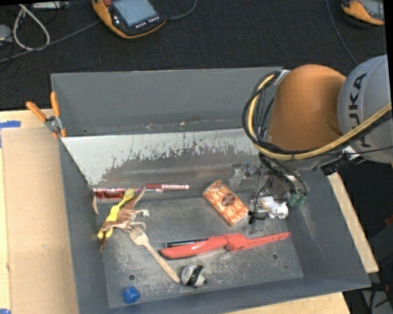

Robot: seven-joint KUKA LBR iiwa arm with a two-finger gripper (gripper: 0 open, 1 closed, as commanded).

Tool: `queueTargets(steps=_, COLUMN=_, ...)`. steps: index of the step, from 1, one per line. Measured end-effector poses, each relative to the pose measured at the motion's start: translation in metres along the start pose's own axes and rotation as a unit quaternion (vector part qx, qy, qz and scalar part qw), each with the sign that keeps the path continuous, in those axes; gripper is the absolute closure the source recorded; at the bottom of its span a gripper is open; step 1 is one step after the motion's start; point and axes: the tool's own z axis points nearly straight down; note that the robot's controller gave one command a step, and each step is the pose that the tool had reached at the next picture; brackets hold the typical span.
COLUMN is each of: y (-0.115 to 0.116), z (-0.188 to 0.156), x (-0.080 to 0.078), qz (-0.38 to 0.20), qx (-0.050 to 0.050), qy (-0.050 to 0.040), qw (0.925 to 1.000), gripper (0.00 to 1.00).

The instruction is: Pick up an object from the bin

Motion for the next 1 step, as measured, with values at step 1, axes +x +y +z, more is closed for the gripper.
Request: queueTargets(steps=1, y=0.0000, z=-0.0047, x=-0.0013, qz=0.000, qx=0.000, qy=-0.0039, qw=1.0000, gripper=0.00)
